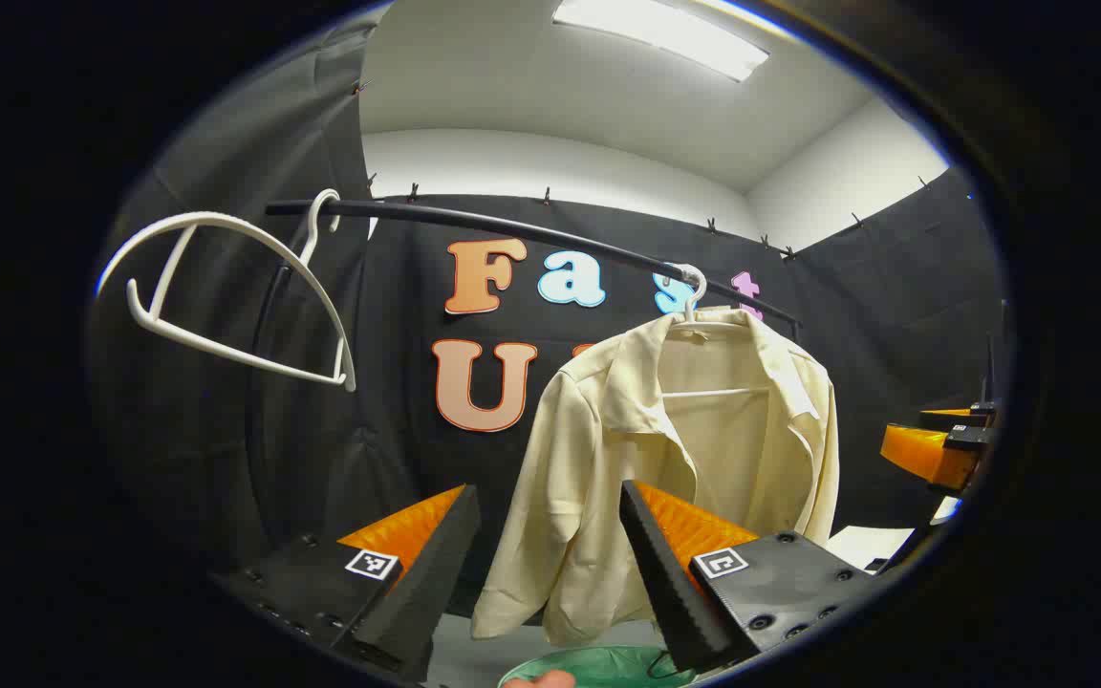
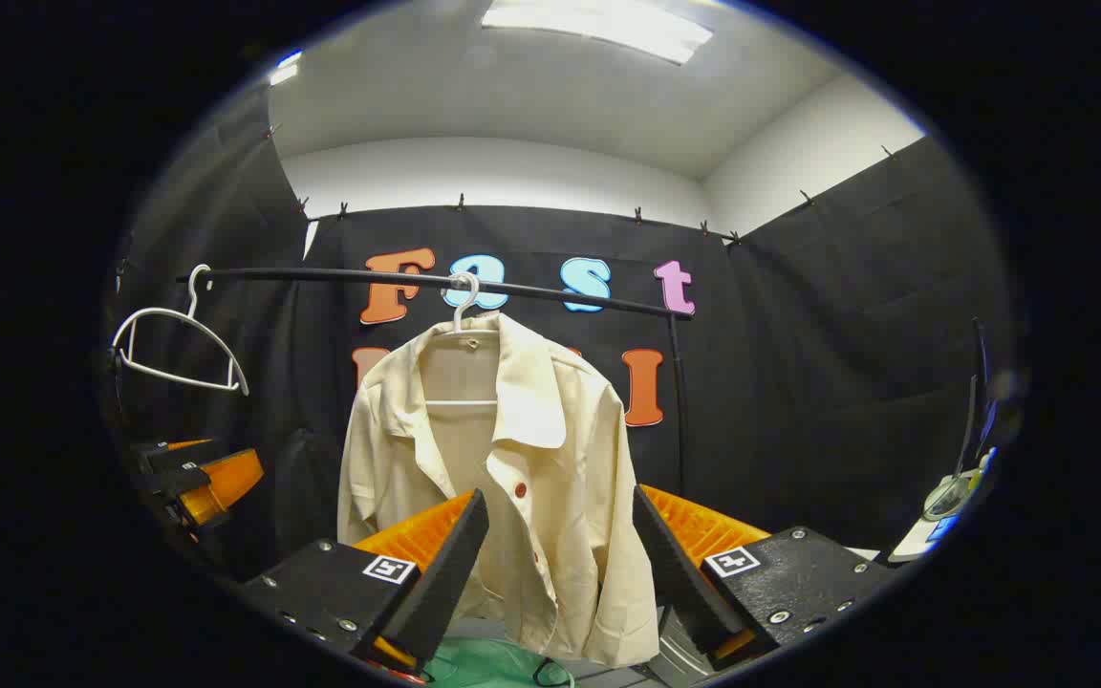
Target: Grasp the clothes on the hanger with both hands and then place them into the laundry hamper below.
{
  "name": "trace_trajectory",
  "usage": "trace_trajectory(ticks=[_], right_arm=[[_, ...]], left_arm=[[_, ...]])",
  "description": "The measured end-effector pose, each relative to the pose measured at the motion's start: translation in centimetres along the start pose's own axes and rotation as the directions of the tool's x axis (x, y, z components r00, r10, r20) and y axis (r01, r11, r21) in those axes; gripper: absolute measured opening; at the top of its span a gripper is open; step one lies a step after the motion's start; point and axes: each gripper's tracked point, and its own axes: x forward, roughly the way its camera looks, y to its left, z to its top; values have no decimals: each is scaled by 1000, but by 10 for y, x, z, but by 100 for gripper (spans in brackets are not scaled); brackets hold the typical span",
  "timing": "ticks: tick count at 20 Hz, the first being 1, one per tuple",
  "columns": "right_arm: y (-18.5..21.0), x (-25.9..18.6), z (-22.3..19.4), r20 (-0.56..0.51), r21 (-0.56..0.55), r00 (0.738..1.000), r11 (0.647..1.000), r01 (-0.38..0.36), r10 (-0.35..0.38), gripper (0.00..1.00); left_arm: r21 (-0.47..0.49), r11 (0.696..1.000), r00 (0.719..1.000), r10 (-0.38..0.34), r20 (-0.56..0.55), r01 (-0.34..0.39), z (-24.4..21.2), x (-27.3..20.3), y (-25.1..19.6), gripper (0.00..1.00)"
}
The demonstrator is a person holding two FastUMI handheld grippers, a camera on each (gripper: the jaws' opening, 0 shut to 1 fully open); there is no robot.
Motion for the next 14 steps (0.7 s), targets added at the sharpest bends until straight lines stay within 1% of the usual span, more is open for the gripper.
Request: trace_trajectory(ticks=[1,3,4,5,6,11,12,14], right_arm=[[-2,0,-2,-3,2,1000,1000,2,-2,94],[-4,1,-3,-5,9,1000,1000,2,-2,94],[-3,0,-4,-6,16,1000,1000,-3,3,94],[-3,1,-4,-9,21,1000,1000,-5,6,94],[-3,-1,-7,-14,22,1000,1000,-6,6,94],[-9,-3,-10,-26,20,1000,1000,0,1,94],[-9,-2,-9,-24,20,1000,1000,2,-1,94],[-9,-4,-9,-22,18,1000,1000,2,-2,94]], left_arm=[[4,1000,1000,-4,-1,4,0,0,-2,96],[13,1000,1000,-12,-4,12,0,0,-6,96],[15,1000,1000,-13,-4,13,1,0,-8,100],[15,1000,1000,-12,-4,12,1,-1,-8,100],[14,1000,1000,-10,-4,10,0,-2,-8,96],[14,1000,1000,-1,-17,2,-3,-7,-7,96],[18,1000,1000,0,-16,0,-2,-6,-5,100],[22,1000,1000,2,-11,-2,1,-7,-3,100]])
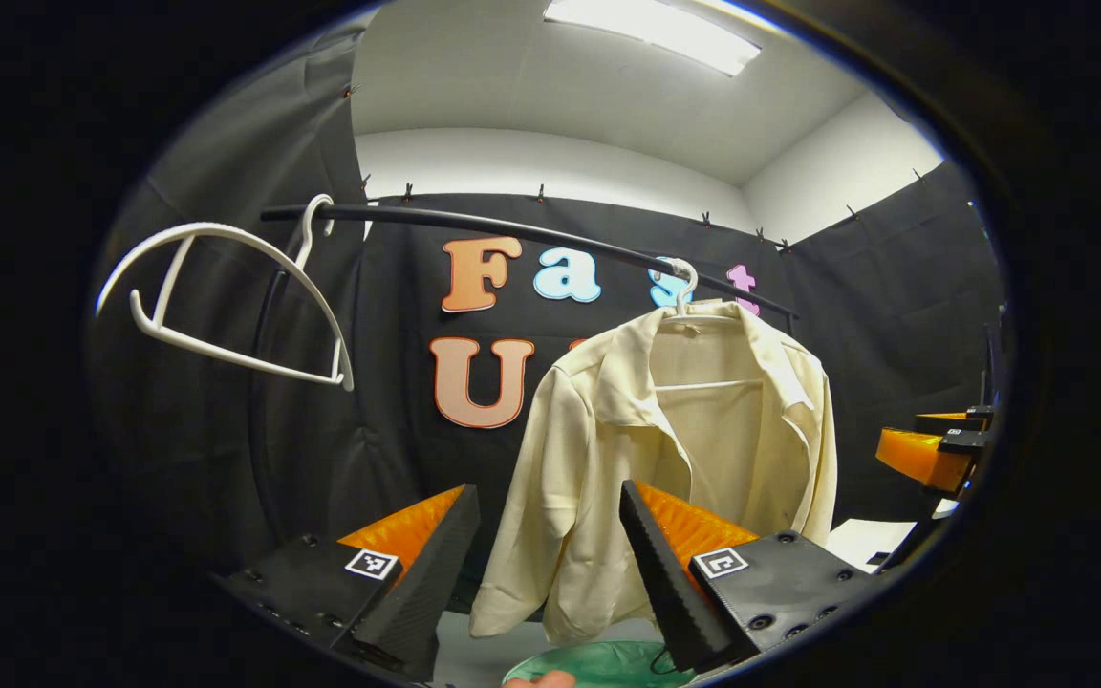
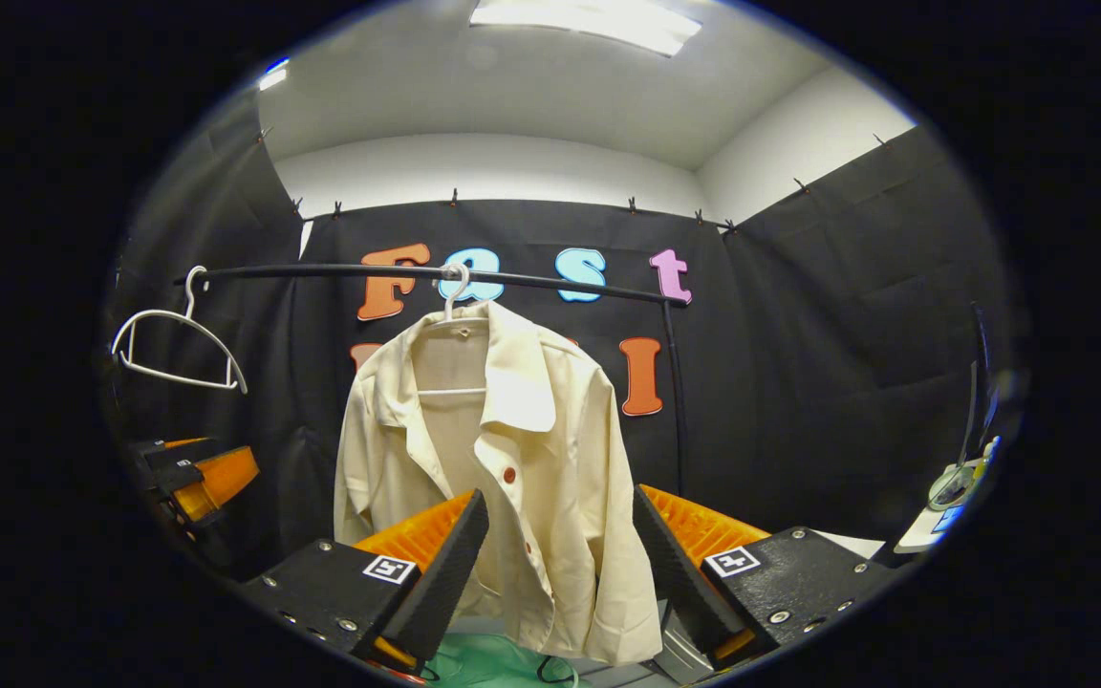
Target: Grasp the clothes on the hanger with both hands and then place them into the laundry hamper below.
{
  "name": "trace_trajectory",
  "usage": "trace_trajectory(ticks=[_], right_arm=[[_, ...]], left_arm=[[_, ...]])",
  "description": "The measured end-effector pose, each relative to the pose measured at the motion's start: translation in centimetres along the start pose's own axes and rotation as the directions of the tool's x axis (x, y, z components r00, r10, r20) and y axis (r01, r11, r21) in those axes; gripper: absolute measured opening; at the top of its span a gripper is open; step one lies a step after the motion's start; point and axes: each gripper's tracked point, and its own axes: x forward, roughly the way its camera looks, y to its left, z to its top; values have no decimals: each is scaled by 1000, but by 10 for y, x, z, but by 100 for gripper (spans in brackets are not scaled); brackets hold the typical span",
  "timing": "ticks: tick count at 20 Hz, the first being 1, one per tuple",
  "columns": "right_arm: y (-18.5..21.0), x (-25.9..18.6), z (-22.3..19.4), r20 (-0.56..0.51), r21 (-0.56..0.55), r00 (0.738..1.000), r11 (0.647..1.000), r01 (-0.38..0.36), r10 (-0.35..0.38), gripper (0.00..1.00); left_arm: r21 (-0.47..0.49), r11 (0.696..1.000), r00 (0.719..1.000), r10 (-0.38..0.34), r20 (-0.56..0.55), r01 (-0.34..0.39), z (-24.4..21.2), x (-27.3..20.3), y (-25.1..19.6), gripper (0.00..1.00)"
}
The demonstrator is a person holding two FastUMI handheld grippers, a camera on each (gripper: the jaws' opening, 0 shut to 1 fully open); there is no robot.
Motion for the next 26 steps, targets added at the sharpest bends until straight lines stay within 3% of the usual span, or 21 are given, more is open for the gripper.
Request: trace_trajectory(ticks=[11,15,19,23,25,26], right_arm=[[6,1,0,-5,-5,1000,1000,-20,20,94],[17,19,-1,3,-7,999,999,-51,51,94],[36,60,-22,-27,-1,997,997,-72,72,94],[38,113,-63,-96,34,995,999,8,-5,94],[32,141,-87,-144,17,988,998,57,-54,94],[27,153,-97,-163,6,983,996,88,-85,94]], left_arm=[[0,1000,1000,28,1,-28,4,-1,5,100],[13,999,999,49,1,-49,5,-8,13,96],[9,997,997,73,-1,-73,6,-14,20,99],[13,996,996,84,1,-84,8,-24,26,96],[23,996,996,91,2,-91,9,-27,30,100],[24,995,995,95,2,-95,10,-29,32,96]])
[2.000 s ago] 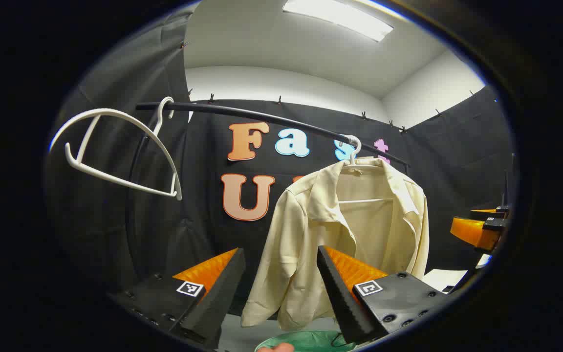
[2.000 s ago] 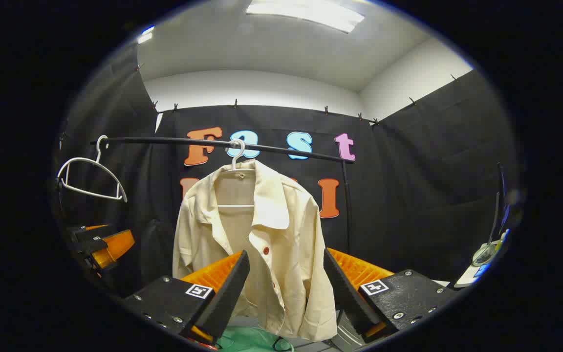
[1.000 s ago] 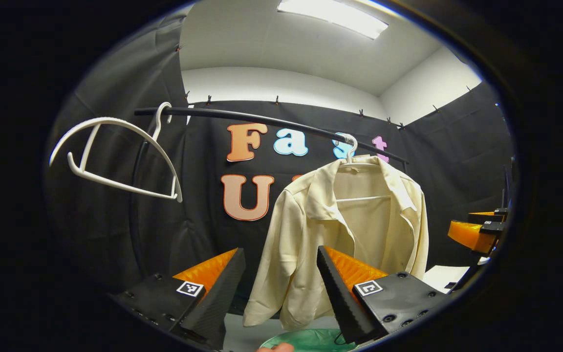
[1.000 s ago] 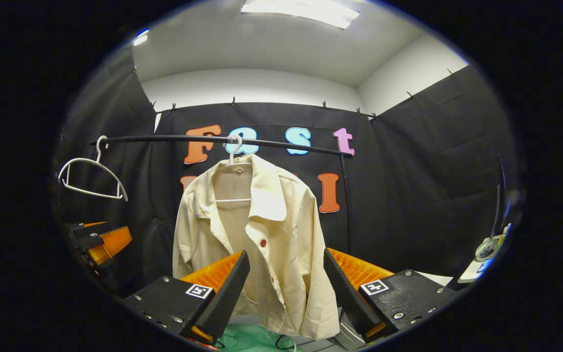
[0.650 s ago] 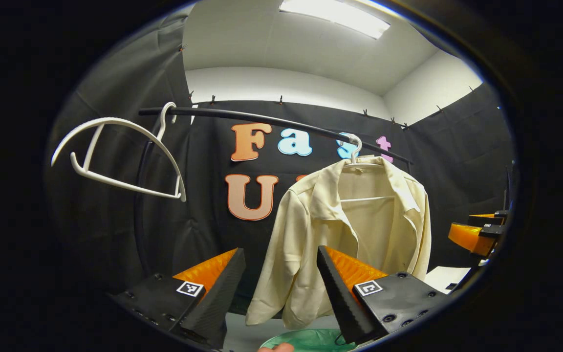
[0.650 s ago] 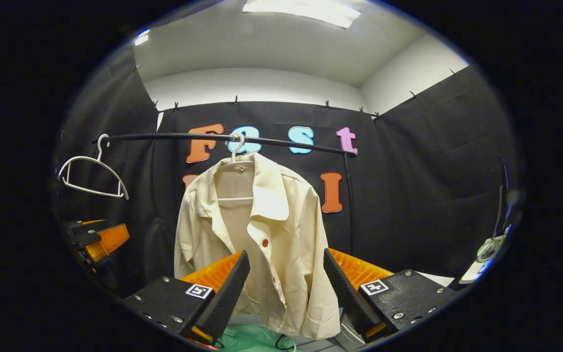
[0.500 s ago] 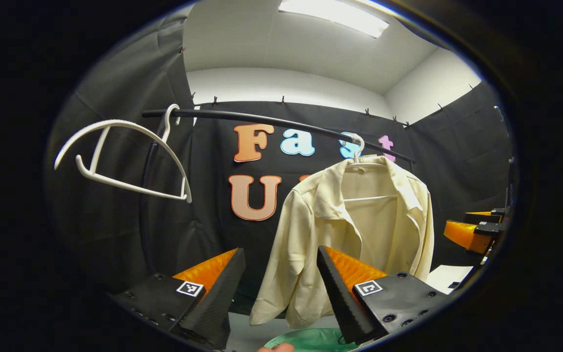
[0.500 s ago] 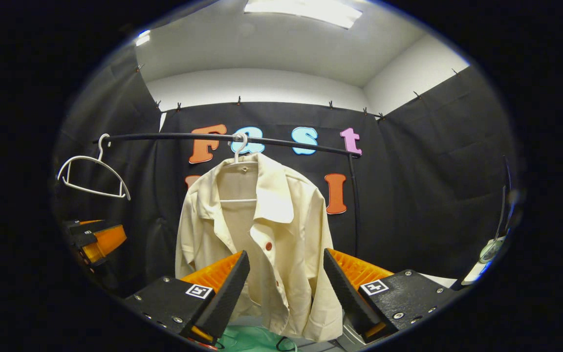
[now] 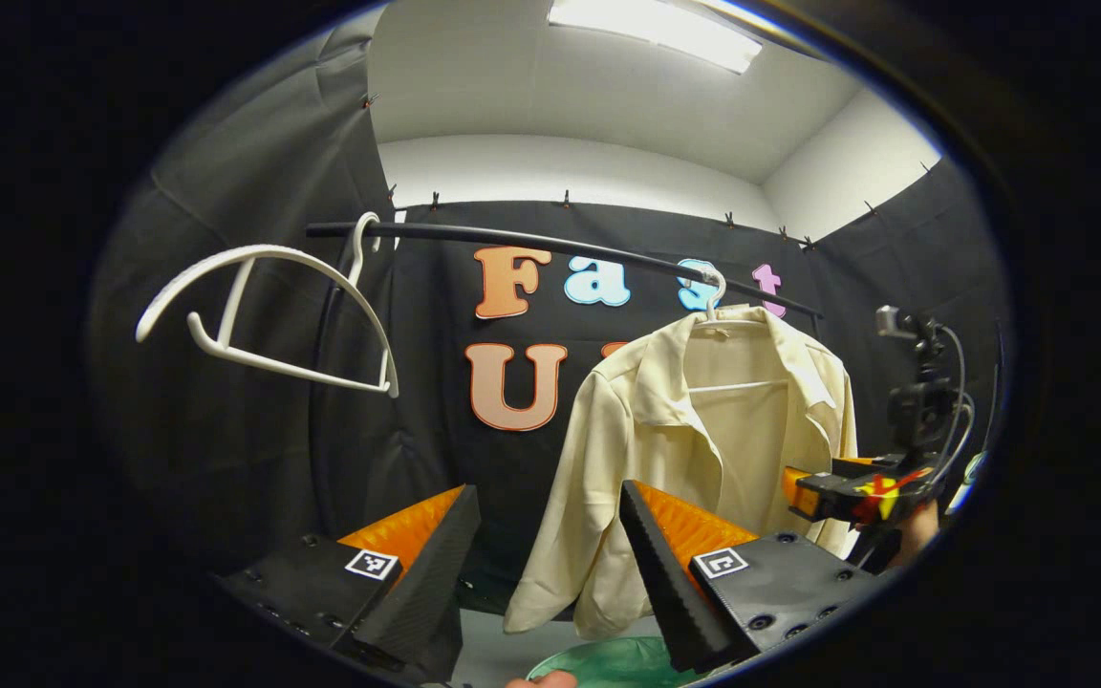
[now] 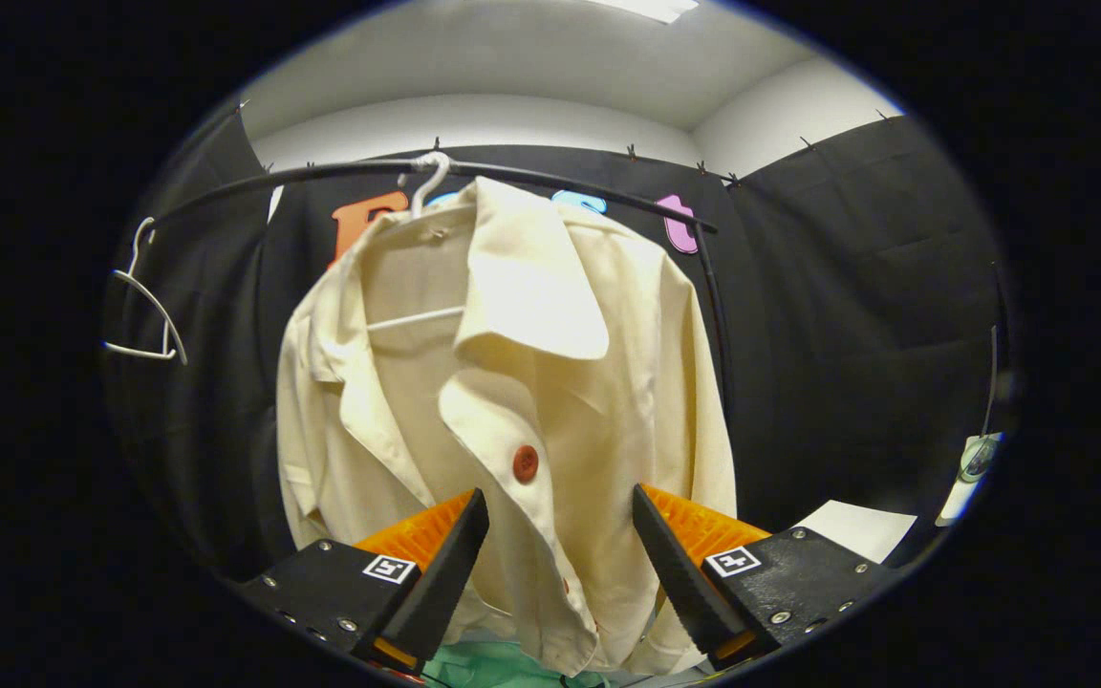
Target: Grasp the clothes on the hanger with both hands and then place them into the laundry hamper below.
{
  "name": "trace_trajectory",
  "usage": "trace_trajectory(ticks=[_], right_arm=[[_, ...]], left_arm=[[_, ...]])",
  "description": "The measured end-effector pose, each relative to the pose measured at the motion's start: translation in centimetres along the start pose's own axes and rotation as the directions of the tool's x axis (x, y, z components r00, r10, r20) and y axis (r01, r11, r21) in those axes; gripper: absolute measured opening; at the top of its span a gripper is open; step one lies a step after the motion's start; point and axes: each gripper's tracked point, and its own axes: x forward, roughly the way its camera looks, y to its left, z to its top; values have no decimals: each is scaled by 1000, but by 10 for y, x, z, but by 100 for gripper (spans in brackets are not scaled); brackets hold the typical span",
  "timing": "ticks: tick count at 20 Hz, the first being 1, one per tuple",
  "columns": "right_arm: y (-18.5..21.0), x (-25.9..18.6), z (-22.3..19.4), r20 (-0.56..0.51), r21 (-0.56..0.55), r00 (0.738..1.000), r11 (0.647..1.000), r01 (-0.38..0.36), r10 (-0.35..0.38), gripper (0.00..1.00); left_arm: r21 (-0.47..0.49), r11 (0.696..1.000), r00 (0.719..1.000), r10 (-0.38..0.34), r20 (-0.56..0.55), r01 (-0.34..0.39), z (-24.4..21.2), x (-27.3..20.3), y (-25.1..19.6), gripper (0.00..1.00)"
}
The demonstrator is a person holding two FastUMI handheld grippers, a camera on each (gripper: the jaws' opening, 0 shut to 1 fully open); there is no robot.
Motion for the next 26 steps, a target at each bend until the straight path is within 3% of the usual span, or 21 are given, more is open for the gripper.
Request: trace_trajectory(ticks=[4,6,8,9,11,12,13,14,15,20,26], right_arm=[[-23,25,-9,-32,13,997,997,70,-70,93],[-31,26,-6,-33,20,998,998,61,-61,84],[-31,23,-1,-25,-3,999,1000,27,-27,56],[-29,19,2,-24,-20,1000,1000,9,-9,31],[-23,4,7,-28,-45,999,998,-44,42,7],[-19,-5,13,-25,-48,997,996,-73,72,7],[-16,-14,19,-17,-48,996,994,-94,93,2],[-13,-25,25,-10,-52,994,992,-111,111,7],[-12,-34,31,-3,-59,992,990,-125,125,2],[-10,-64,52,8,-83,984,981,-175,176,2],[-11,-75,59,12,-124,981,973,-193,196,2]], left_arm=[[-19,999,1000,-26,-2,26,-2,-5,-4,96],[-39,998,998,-53,-14,53,-8,-1,-12,93],[-69,993,995,-97,-27,95,-16,9,-28,96],[-89,988,991,-126,-34,123,-22,13,-39,96],[-140,972,978,-201,-60,191,-37,28,-67,96],[-164,962,970,-233,-74,218,-48,37,-83,100],[-183,953,961,-261,-91,241,-58,48,-98,94],[-199,945,953,-285,-105,260,-66,58,-114,96],[-216,937,945,-305,-117,276,-73,69,-128,97],[-336,880,921,-382,-78,336,-82,130,-198,96],[-225,956,974,-210,-88,186,-112,214,-204,100]])
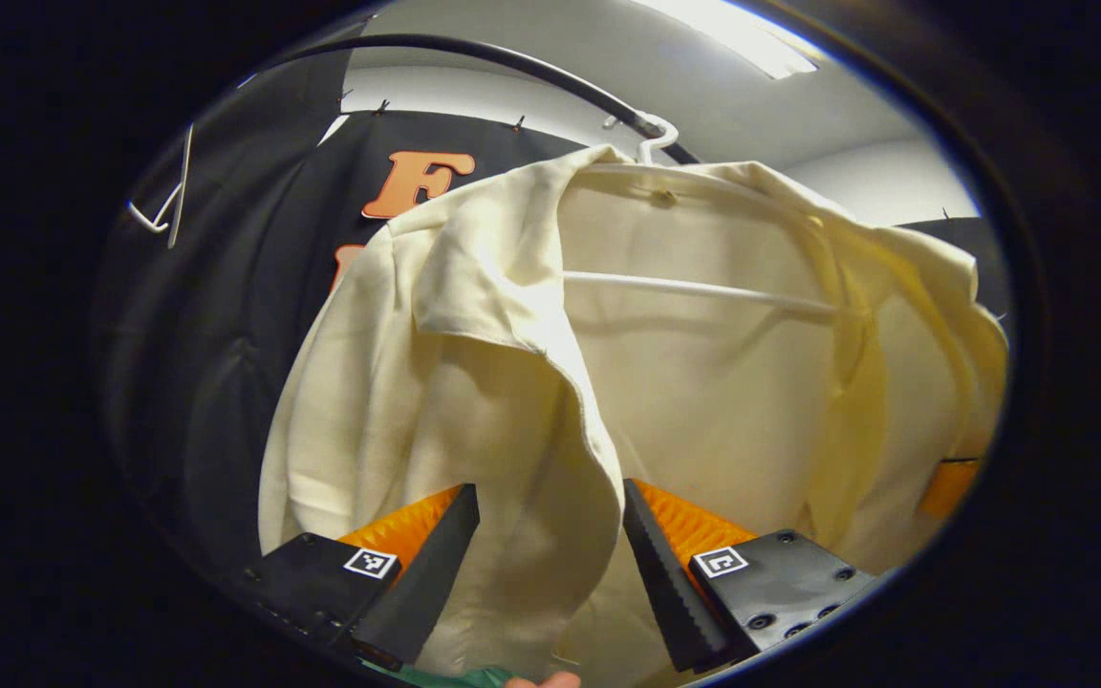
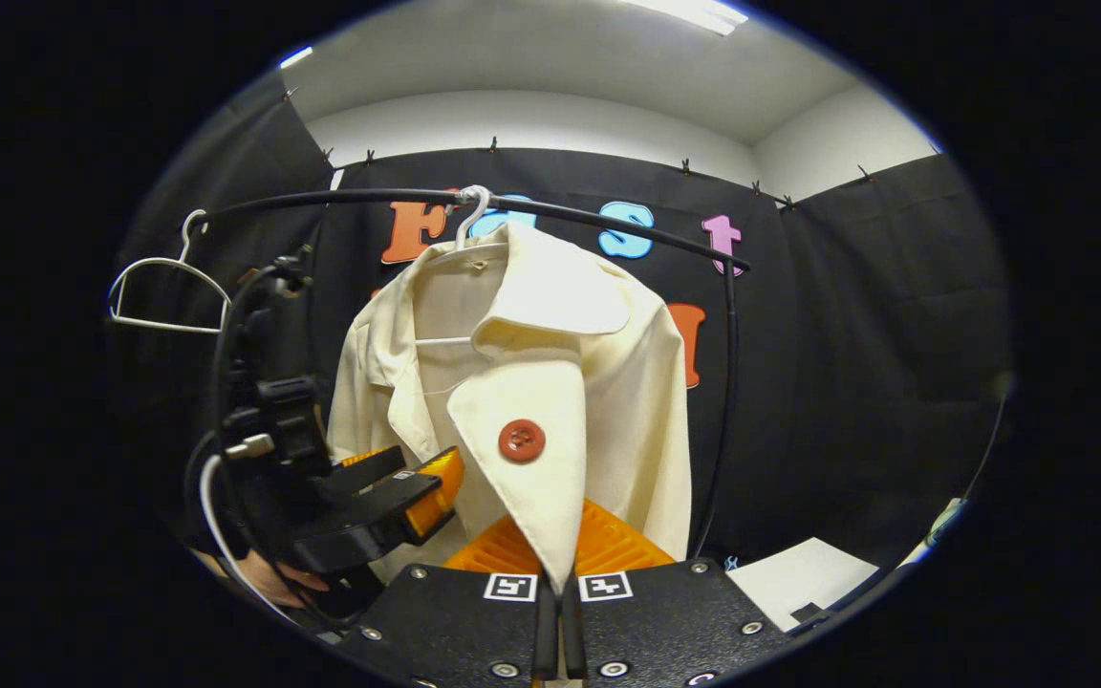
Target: Grasp the clothes on the hanger with both hands and then place them into the laundry hamper below.
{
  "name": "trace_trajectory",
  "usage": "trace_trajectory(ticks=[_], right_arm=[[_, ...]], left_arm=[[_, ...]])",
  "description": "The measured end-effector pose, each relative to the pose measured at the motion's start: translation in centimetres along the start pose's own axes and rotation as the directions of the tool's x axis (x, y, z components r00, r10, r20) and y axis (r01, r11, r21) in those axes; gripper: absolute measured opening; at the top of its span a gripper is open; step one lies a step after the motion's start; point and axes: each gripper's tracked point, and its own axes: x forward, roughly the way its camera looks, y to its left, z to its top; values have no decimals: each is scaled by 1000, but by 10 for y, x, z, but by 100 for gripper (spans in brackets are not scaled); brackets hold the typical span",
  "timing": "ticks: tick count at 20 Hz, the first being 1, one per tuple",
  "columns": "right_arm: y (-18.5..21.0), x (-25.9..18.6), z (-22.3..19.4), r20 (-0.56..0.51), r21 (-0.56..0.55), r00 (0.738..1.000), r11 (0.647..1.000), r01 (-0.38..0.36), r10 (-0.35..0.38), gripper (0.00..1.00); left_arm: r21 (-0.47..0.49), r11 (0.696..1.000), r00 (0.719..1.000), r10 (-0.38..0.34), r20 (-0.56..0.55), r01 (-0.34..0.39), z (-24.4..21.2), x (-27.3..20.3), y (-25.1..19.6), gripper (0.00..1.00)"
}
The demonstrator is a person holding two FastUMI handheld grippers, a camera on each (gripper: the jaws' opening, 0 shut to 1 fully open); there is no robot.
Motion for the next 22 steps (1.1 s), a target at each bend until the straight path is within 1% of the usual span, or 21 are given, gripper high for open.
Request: trace_trajectory(ticks=[1,5,6,7,8,9,10,11,12,13,14,15,16,18,21,22], right_arm=[[1,-1,1,3,1,1000,1000,-3,3,2],[1,-8,5,14,21,1000,1000,-7,7,2],[1,-7,5,16,23,1000,1000,-9,9,2],[0,-7,5,20,22,1000,1000,-10,10,2],[0,-8,6,23,20,1000,1000,-11,10,2],[1,-9,7,29,20,1000,1000,-13,12,2],[1,-11,10,38,21,999,1000,-15,14,2],[0,-13,13,50,22,999,1000,-15,14,2],[-3,-17,16,62,22,998,1000,-13,11,2],[-5,-18,20,73,19,997,1000,-10,9,2],[-7,-21,26,86,13,996,1000,-5,4,2],[-10,-22,32,102,7,995,1000,3,-4,2],[-15,-24,40,122,0,993,1000,9,-9,2],[-27,-32,60,179,-12,984,1000,19,-17,2],[-64,-35,84,229,-46,969,993,105,-92,2],[-72,-37,92,241,-45,965,992,119,-105,2]], left_arm=[[11,1000,1000,26,-3,-26,-4,6,4,97],[83,993,997,78,10,-78,-4,14,19,96],[110,989,995,100,23,-102,0,12,29,89],[143,981,991,126,40,-130,4,10,41,72],[180,974,990,133,43,-138,5,9,51,55],[213,966,989,141,34,-145,4,5,62,46],[225,960,986,163,34,-166,5,0,73,30],[235,956,985,169,39,-173,10,-6,82,14],[265,946,983,178,54,-186,17,-12,91,13],[311,926,977,200,80,-215,28,-17,102,12],[361,897,967,230,112,-255,42,-20,115,7],[400,869,957,259,134,-291,53,-23,128,8],[420,853,951,276,140,-310,58,-26,135,9],[439,836,944,295,147,-329,65,-32,147,9],[499,764,912,346,219,-409,98,-41,172,8],[501,750,902,360,240,-432,110,-39,180,8]])
